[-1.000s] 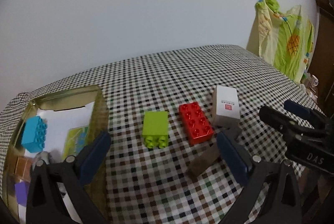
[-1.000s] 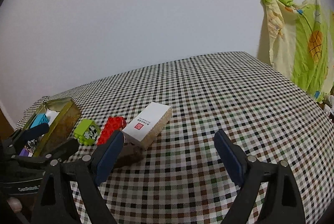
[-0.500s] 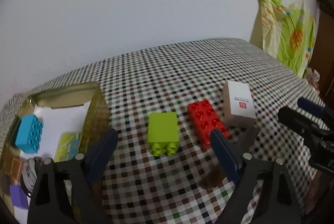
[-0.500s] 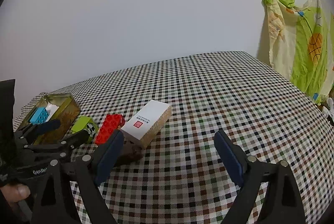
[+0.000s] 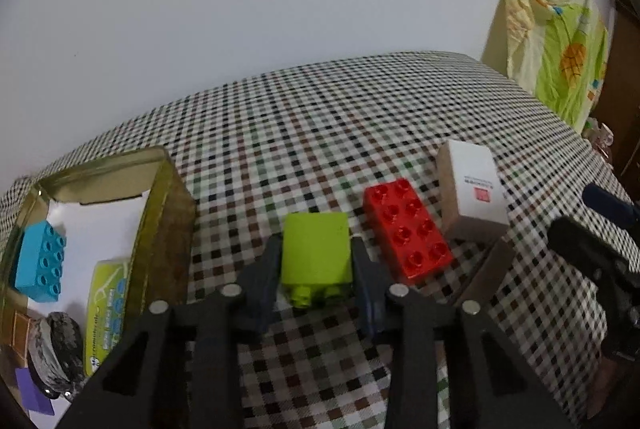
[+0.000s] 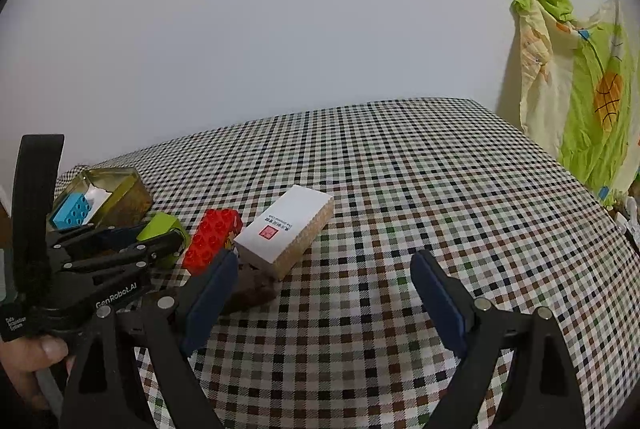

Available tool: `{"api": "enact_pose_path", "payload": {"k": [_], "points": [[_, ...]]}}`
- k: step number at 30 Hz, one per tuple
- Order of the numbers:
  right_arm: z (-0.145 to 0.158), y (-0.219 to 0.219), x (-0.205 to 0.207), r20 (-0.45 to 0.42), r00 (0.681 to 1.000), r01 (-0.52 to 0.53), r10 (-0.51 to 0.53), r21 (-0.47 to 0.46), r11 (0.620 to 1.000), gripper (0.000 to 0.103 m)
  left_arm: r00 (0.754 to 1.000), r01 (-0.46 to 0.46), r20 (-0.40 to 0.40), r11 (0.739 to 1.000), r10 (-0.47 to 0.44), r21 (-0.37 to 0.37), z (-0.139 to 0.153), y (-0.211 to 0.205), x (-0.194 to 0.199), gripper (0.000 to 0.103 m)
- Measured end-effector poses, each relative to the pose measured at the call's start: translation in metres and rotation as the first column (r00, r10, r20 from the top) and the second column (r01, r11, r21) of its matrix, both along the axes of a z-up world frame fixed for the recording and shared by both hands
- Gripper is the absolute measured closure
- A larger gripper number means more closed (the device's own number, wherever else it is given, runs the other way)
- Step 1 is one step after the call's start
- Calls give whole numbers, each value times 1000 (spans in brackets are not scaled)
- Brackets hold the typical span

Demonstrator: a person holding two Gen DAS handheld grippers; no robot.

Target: Organize rigid objects

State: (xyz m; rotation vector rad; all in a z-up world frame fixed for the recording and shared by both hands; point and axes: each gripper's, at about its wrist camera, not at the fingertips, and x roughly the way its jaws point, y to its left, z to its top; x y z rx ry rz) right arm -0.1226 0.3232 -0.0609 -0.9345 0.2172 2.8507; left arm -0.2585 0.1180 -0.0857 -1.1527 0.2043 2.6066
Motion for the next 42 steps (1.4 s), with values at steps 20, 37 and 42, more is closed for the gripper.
{"api": "enact_pose_path", "payload": {"k": [20,37,42], "points": [[-2,-34,-5,10,992,-129,129,5,992,13,978,-89,-186,996,92,20,20,-16,38,72],[-28,-55,-28,153,988,-4,29,-160,987,13,967,-132,-202,984,153,116,25,-38,60,73],[-28,-53,-30,156,987,-1,26,-154,988,13,970,-128,-193,984,150,124,24,-38,61,73]]}}
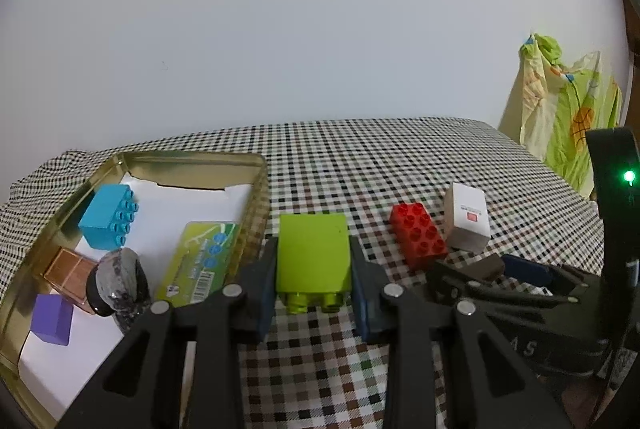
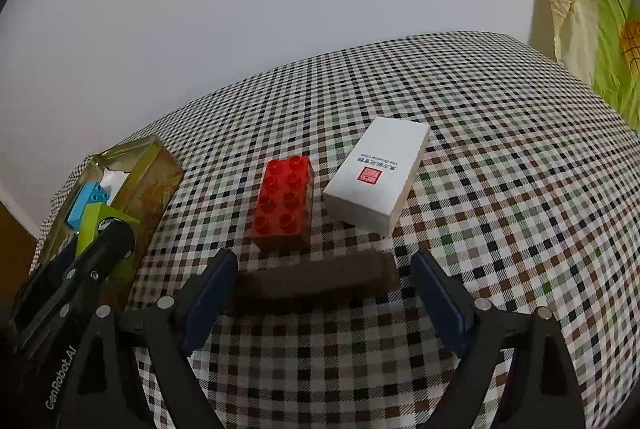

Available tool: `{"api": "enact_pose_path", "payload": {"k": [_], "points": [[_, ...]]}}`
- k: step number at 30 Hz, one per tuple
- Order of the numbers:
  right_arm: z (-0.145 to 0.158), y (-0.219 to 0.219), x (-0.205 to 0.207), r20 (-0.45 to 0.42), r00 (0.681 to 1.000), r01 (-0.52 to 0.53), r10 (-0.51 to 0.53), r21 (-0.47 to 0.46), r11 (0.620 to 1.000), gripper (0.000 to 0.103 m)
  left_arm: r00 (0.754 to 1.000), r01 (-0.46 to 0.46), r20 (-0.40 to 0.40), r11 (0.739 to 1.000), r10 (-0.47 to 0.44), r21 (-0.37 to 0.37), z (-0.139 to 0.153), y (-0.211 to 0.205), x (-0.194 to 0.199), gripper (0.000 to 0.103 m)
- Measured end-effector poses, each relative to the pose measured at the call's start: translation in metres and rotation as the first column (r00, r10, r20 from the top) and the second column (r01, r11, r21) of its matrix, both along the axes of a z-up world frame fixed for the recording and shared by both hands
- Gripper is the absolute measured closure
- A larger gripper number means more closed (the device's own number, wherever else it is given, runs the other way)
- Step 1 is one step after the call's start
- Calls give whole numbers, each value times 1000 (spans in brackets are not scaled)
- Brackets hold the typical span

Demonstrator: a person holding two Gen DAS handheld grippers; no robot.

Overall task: Organize rigid objects
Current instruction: 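Grasp the green lego brick with the left gripper, then grasp the dark brown bar with the right gripper and lift it upright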

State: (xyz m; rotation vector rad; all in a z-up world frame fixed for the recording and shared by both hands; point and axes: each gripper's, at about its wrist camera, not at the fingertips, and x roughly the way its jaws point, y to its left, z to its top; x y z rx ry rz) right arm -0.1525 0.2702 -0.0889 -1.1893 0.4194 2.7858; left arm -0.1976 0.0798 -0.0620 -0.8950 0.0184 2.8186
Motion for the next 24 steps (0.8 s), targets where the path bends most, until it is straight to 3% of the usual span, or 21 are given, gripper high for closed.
{"api": "enact_pose_path", "payload": {"k": [3,9,11,14,15,19,24], "points": [[4,-7,0,10,1000,-29,29,51,998,16,1000,2,4,1000,-2,10,0,-1,0,73],[8,-10,4,41,989,-148,145,64,987,21,1000,4,7,1000,-5,19,0,-1,1,73],[7,-5,8,50,985,-167,166,13,986,23,1000,7,9,1000,-7,19,0,-1,0,73],[3,12,14,44,980,-183,192,-156,971,23,1000,6,8,1000,-6,20,0,-1,1,73],[3,16,16,39,982,-177,186,-160,971,23,1000,7,9,1000,-7,20,-1,-1,0,73],[13,17,22,-16,985,-173,172,-24,985,23,1000,7,9,1000,-7,20,-1,-1,1,73],[18,-14,17,-26,957,-281,289,161,946,23,1000,7,8,1000,-7,21,-1,-2,0,73]]}}
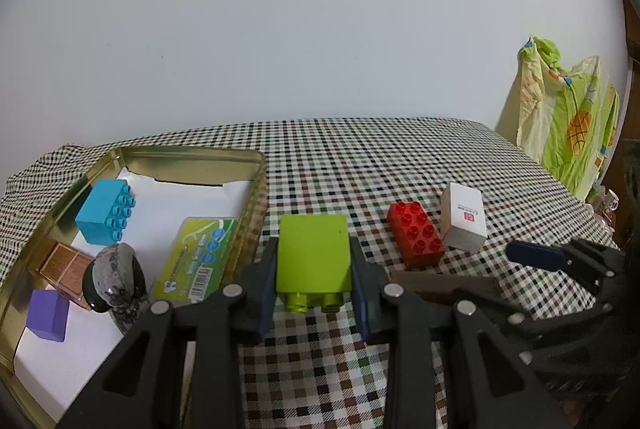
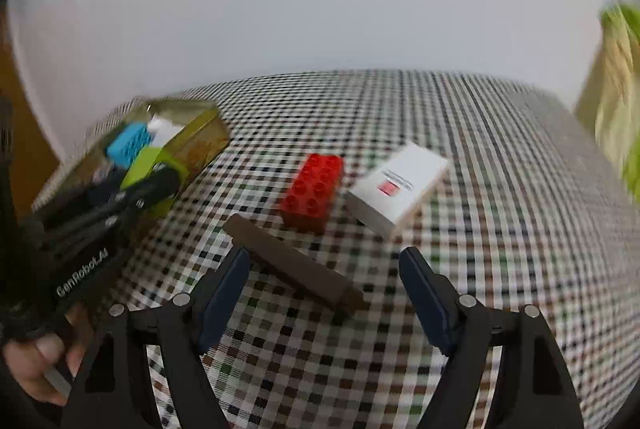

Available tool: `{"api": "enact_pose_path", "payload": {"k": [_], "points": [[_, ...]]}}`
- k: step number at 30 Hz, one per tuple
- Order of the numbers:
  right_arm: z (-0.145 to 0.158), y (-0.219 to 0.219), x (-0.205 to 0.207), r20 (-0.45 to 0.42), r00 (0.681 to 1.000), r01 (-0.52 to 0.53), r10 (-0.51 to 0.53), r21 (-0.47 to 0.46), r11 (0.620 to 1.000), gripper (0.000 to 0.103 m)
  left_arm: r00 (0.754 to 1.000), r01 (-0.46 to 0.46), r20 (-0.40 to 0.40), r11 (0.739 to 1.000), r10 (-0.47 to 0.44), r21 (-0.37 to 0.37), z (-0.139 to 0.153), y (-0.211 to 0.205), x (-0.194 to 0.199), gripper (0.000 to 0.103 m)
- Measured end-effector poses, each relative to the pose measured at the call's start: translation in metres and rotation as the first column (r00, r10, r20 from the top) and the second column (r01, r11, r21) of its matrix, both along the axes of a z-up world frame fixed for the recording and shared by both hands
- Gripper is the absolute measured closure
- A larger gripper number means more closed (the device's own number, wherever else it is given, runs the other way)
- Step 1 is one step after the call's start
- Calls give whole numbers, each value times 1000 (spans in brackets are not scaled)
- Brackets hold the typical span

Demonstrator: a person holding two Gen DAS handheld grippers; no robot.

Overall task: Organize rigid objects
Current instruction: 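Grasp the dark brown bar with the right gripper and lift it upright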

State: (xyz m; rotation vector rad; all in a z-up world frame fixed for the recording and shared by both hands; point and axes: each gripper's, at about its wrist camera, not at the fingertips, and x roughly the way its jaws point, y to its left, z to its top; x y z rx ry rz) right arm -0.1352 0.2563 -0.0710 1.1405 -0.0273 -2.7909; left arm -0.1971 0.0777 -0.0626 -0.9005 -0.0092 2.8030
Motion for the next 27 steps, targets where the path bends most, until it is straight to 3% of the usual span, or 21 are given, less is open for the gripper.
{"api": "enact_pose_path", "payload": {"k": [5,6,7,9,10,12,19,27], "points": [[-10,-13,-12,26,998,-54,52,72,996,24,1000,3,1,1000,-3,-2,0,1,0,73],[-13,-16,-16,40,998,-58,55,82,995,32,1000,2,1,1000,-2,-2,0,1,1,73],[-18,-19,-20,63,996,-64,58,91,994,46,1000,3,1,1000,-3,-2,0,1,1,73],[-23,-21,-25,92,993,-75,67,79,994,62,1000,4,1,1000,-4,-2,0,2,1,73],[-22,-20,-24,85,994,-79,73,66,995,79,1000,5,2,1000,-5,-3,0,2,1,73],[-23,-20,-22,87,993,-89,84,51,995,83,1000,8,0,1000,-8,-5,0,2,2,73],[-18,-23,-11,32,997,-71,71,19,997,85,1000,24,-12,1000,-25,-9,1,3,5,73],[-4,-20,4,-106,994,-4,2,-16,1000,85,997,44,-58,999,-45,-23,5,4,16,73]]}}
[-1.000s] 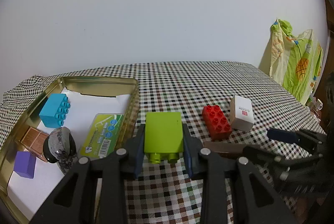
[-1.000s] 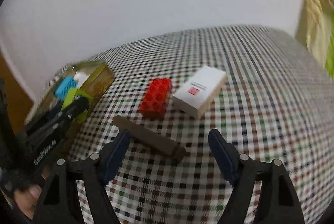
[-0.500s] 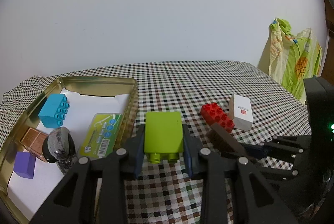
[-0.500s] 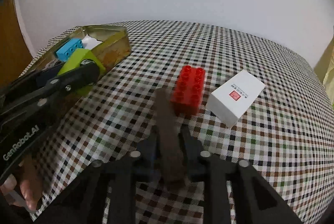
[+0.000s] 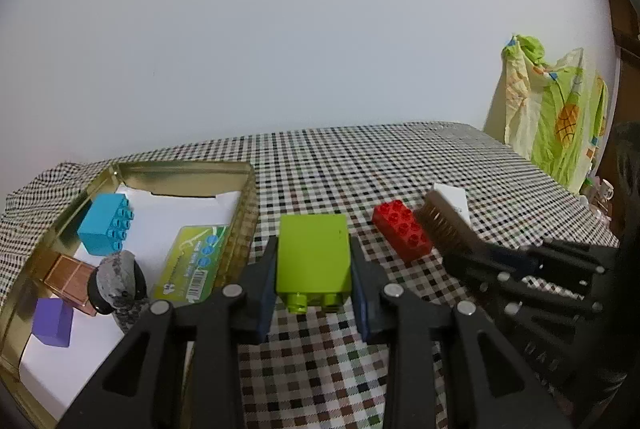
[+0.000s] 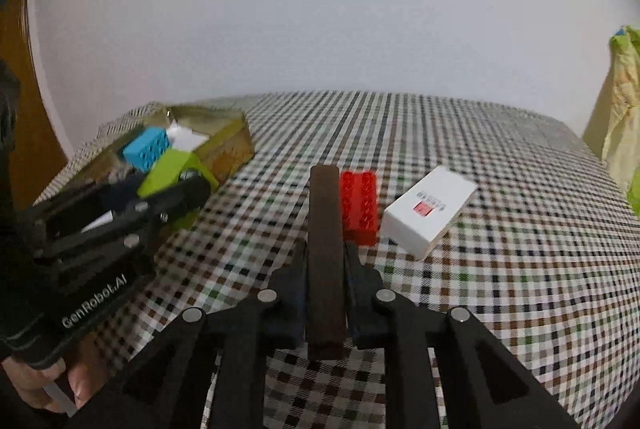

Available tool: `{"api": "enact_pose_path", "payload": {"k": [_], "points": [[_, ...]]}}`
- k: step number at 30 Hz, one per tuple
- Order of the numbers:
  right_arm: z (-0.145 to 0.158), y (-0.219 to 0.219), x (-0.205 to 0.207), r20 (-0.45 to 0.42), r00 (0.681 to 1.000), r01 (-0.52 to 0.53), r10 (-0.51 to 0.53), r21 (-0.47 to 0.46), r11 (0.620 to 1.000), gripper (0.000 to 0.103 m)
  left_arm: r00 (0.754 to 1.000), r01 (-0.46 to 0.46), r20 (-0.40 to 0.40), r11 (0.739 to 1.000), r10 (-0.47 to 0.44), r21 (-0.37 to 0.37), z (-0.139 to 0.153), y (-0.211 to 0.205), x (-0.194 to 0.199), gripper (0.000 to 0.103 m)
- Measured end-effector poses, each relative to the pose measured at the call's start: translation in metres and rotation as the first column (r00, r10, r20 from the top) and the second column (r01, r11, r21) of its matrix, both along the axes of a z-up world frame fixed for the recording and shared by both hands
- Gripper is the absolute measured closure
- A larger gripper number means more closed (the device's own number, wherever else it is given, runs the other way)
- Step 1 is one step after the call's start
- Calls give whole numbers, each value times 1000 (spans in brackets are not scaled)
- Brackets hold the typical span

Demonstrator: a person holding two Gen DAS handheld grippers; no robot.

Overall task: Organize rigid objects
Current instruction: 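Grasp the dark brown bar with the right gripper and lift it upright, then carry the green brick with left while right carries the brown bar toward the tray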

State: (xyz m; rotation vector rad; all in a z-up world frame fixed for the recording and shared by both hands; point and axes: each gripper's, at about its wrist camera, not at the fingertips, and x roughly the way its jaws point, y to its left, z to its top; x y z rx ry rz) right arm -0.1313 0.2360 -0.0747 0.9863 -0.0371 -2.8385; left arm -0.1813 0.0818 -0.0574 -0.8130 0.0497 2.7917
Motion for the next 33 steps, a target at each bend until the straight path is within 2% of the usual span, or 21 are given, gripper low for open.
{"api": "enact_pose_path", "payload": {"k": [9,18,28,33], "points": [[13,3,19,-118,992,46,-45,6,999,85,999,6,-33,1000,-6,-4,3,-2,7,73],[24,1,36,-223,972,65,-69,-27,998,85,997,-4,-79,1000,3,-15,6,-6,19,73],[29,-6,48,-300,950,78,-88,-43,996,85,989,-21,-144,1000,18,-21,10,-14,36,73],[30,-11,48,-310,947,71,-78,-34,997,85,987,-26,-160,1000,25,-9,11,-20,40,73]]}}
